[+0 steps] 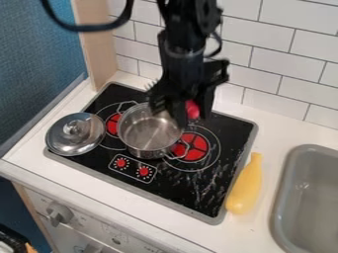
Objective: Removed the pink spoon away from the cooker
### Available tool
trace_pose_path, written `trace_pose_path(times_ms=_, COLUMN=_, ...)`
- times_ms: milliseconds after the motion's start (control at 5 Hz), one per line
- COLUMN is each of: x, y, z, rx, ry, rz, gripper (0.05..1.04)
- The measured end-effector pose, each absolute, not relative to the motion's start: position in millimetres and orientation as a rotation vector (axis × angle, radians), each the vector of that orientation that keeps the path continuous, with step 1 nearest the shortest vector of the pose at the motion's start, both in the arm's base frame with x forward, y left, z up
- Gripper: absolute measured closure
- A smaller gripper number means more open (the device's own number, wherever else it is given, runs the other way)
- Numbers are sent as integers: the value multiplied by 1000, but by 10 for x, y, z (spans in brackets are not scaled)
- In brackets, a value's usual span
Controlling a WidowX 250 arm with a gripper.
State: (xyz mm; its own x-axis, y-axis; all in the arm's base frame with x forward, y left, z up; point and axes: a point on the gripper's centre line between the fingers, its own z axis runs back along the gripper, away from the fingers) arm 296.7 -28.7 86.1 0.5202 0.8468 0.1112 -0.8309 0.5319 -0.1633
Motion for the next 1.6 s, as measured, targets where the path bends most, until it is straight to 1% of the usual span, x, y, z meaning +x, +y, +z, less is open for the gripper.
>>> trace_pose_path(times_ms=200, x=3141, y=-151, z=913, rx=-36, ry=-212, rz=1210, gripper=669)
trace_pose_path(times_ms=400, x=3271, y=15, z=951, rx=5, ry=-247, rz=1358, gripper=669)
trace_pose_path(times_ms=800, x=3437, y=312, z=797, rx=42, ry=-249, rz=1502, gripper=669)
trace_pose_path(times_ms=1000, x=3549, y=445, z=670, rx=68, ry=-253, rz=1547, gripper=669)
trace_pose_path(times_ms=1200, x=3634, y=496, z=635, rx=66, ry=-281, rz=1594, gripper=669)
trace_pose_path(times_ms=1600, x=3793, y=511, z=457, rx=53, ry=-293, rz=1760, gripper=669)
